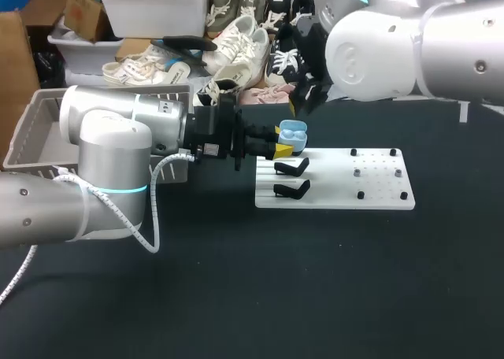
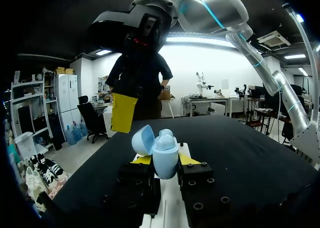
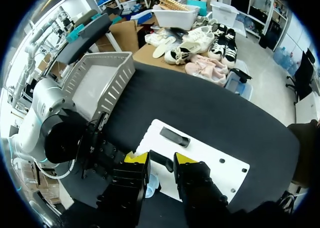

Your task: Pick up each earbud case from the left stands, insert the matching earbuds, close the lid, and place the case in the box.

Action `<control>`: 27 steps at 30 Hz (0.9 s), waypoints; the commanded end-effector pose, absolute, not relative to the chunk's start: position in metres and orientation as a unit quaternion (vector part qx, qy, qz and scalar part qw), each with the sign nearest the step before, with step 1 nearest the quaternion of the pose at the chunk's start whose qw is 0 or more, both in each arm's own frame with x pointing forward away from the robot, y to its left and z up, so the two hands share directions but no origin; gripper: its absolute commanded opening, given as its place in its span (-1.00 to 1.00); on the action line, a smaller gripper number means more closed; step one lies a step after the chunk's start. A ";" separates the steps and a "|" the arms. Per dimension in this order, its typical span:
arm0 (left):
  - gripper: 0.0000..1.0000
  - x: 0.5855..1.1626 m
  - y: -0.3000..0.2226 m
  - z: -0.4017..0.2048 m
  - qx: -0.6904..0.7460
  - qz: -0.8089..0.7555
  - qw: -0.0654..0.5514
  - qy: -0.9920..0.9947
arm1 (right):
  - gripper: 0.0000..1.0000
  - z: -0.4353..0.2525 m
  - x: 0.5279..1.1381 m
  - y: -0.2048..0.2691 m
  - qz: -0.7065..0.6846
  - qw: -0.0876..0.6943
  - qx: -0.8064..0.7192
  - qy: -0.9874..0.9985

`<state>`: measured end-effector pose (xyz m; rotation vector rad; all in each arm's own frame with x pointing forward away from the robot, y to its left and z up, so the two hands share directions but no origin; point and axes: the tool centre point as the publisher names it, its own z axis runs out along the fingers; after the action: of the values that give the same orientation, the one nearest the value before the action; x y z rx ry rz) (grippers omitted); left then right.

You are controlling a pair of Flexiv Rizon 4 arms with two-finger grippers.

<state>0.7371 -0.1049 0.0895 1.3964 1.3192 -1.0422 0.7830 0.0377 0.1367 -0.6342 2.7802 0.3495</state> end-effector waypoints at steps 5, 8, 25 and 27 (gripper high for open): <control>-1.00 0.738 -0.105 0.089 0.568 -0.424 0.460 0.535 | -0.46 0.128 0.778 0.041 0.119 0.118 -0.219 0.961; -1.00 0.738 -0.105 0.089 0.568 -0.424 0.460 0.535 | -0.47 0.125 0.771 0.041 0.117 0.116 -0.220 0.961; -1.00 0.738 -0.105 0.089 0.568 -0.424 0.460 0.535 | -0.47 0.148 0.739 0.025 0.131 0.154 -0.193 0.960; -1.00 0.738 -0.105 0.089 0.568 -0.424 0.460 0.535 | -0.47 0.157 0.732 0.017 0.136 0.169 -0.184 0.959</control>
<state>0.7370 -0.1047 0.0894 1.3967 1.3192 -1.0423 0.7548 0.0327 0.1459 -0.5670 2.8141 0.3714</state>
